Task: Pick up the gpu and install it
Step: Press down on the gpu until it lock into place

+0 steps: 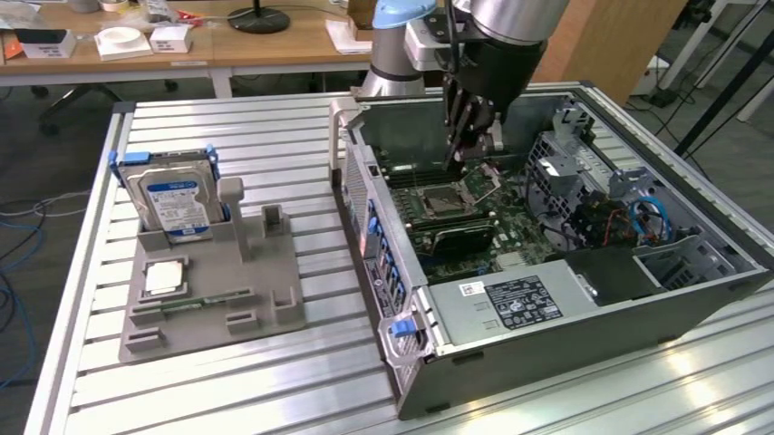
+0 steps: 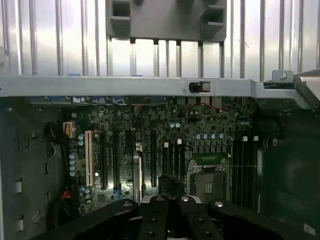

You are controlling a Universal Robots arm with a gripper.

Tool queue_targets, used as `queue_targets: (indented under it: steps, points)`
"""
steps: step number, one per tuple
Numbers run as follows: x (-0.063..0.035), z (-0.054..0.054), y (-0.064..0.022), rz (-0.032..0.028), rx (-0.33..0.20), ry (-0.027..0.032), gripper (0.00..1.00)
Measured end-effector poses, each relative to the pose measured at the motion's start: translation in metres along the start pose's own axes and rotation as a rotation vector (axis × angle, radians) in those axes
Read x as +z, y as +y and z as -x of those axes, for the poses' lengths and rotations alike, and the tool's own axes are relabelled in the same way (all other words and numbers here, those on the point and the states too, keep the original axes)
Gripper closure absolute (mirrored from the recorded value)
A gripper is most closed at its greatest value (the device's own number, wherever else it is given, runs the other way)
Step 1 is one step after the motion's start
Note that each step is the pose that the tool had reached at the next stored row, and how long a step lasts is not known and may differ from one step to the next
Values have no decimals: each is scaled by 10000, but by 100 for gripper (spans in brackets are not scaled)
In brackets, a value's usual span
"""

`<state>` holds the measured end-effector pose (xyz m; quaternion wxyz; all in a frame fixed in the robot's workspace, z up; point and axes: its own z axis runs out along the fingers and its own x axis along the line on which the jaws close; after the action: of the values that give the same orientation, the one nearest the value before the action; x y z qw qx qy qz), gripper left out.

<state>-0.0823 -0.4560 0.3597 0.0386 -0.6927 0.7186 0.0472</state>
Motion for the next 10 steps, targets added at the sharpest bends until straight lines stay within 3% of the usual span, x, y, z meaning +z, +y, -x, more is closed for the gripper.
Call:
queue_targets:
  steps: [1, 10]
  points:
    - [1, 0, -6, -34, -4, -20, 89]
    - [33, -4, -6, -47, -6, -14, 89]
